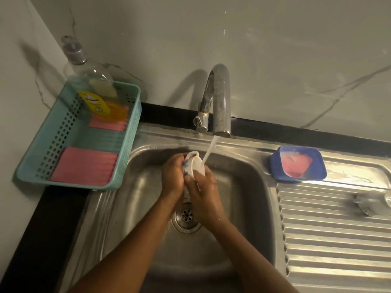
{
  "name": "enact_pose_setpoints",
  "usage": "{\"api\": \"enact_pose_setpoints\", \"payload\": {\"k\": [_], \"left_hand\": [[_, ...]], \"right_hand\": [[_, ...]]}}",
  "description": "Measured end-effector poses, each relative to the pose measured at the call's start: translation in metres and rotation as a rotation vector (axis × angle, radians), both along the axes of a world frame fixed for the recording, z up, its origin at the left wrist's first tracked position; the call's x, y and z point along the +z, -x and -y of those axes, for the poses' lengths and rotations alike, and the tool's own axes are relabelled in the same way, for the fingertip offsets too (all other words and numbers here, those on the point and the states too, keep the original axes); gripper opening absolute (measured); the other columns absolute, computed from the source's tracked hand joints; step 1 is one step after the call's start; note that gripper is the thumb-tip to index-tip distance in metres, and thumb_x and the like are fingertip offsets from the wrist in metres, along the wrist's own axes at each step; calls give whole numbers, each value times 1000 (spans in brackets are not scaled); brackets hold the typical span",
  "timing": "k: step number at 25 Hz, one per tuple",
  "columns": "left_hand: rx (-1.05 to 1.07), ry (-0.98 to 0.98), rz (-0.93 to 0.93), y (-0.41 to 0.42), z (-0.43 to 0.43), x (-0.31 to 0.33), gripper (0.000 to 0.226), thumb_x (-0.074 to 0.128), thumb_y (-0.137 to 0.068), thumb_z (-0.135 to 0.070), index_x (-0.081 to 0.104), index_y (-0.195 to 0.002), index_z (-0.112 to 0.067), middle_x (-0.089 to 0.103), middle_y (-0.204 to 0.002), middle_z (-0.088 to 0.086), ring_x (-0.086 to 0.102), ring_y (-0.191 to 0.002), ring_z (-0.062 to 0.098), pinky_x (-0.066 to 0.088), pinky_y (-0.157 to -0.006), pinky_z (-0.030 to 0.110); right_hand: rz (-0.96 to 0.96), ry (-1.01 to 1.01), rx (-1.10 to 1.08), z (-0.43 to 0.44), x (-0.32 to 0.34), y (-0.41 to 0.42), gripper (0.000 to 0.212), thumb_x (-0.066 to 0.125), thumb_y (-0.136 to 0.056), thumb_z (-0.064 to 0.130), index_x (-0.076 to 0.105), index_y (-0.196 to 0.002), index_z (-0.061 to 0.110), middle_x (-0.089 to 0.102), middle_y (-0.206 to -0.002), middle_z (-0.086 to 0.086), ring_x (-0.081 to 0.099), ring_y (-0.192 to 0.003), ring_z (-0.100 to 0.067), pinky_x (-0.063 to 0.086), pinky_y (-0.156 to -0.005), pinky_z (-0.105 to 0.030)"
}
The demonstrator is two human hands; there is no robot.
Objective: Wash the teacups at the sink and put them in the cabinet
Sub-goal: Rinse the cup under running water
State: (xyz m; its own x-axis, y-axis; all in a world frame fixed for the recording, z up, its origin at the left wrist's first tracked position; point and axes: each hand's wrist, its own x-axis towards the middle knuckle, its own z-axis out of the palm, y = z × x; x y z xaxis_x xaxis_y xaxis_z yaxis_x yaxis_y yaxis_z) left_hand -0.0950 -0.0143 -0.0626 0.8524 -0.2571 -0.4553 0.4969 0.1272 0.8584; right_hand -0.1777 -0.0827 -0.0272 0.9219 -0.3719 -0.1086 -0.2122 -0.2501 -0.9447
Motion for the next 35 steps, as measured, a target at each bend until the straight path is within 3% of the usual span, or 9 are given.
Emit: {"api": "enact_pose_setpoints", "payload": {"k": [4, 8, 11, 17, 21, 23, 29, 32, 35], "left_hand": [[-259, -236, -412, -6, -7, 14, 28, 46, -98, -25, 68, -87, -12, 64, -75, 9, 59, -59, 19, 43, -50, 26], [-172, 5, -227, 9, -3, 4, 41, 50, -95, -45, 68, -109, -10, 74, -99, 15, 70, -87, 26, 55, -72, 37], [26, -4, 86, 19, 1, 0, 29, 52, -99, -38, 65, -104, -12, 73, -100, 12, 72, -91, 23, 58, -76, 38], [-309, -252, -446, -2, -8, 29, 40, 40, -104, -35, 66, -86, -11, 62, -65, 7, 56, -55, 17, 46, -51, 26], [-255, -121, -180, 20, -8, 23, 44, 39, -106, -41, 73, -104, -13, 76, -92, 14, 70, -82, 26, 56, -71, 39], [-60, -65, 77, 23, -3, 17, 38, 45, -104, -35, 71, -98, -9, 75, -92, 15, 72, -86, 30, 57, -74, 43], [-241, -184, -421, -3, -9, 33, 40, 44, -98, -41, 65, -78, -14, 60, -58, 3, 55, -48, 16, 40, -49, 24], [-326, -82, -563, 3, -13, 25, 52, 37, -102, -50, 71, -90, -11, 64, -69, 9, 57, -57, 18, 44, -56, 28], [-70, 56, -302, 15, -9, 9, 50, 49, -95, -53, 75, -106, -11, 73, -101, 18, 70, -89, 31, 53, -85, 46]], "right_hand": [[-41, 532, 382, 32, -39, 15, 36, 51, -101, 45, 71, -117, 20, 55, -138, 4, 36, -141, -18, 34, -113, -43], [-197, -163, -50, 16, -7, -5, 18, 59, -101, 25, 66, -113, 16, 72, -112, -6, 70, -101, -14, 58, -86, -35], [-130, -302, -155, -1, 9, -12, 18, 53, -104, 22, 66, -113, 13, 74, -100, -6, 72, -92, -16, 58, -76, -28], [-214, 511, 416, 32, -37, 20, 62, 22, -98, 67, 65, -124, 31, 50, -149, 6, 5, -155, -19, -1, -122, -56], [-218, -164, -49, 16, 0, -2, 42, 48, -103, 47, 71, -105, 12, 69, -112, -13, 65, -107, -16, 54, -87, -43], [-142, -324, -133, -2, 16, -12, 31, 50, -105, 35, 69, -107, 10, 73, -99, -14, 72, -90, -19, 60, -80, -42], [-89, 359, 435, 41, -18, 15, 43, 29, -104, 51, 65, -123, 34, 45, -148, 16, 17, -151, -17, 11, -123, -45], [-246, 337, 405, 48, -9, 8, 41, 41, -105, 47, 69, -121, 21, 42, -150, -2, 36, -138, -15, 33, -113, -37], [-242, -27, 59, 17, 10, -6, 32, 50, -105, 32, 71, -106, 8, 71, -108, -10, 67, -91, -12, 51, -78, -29]]}}
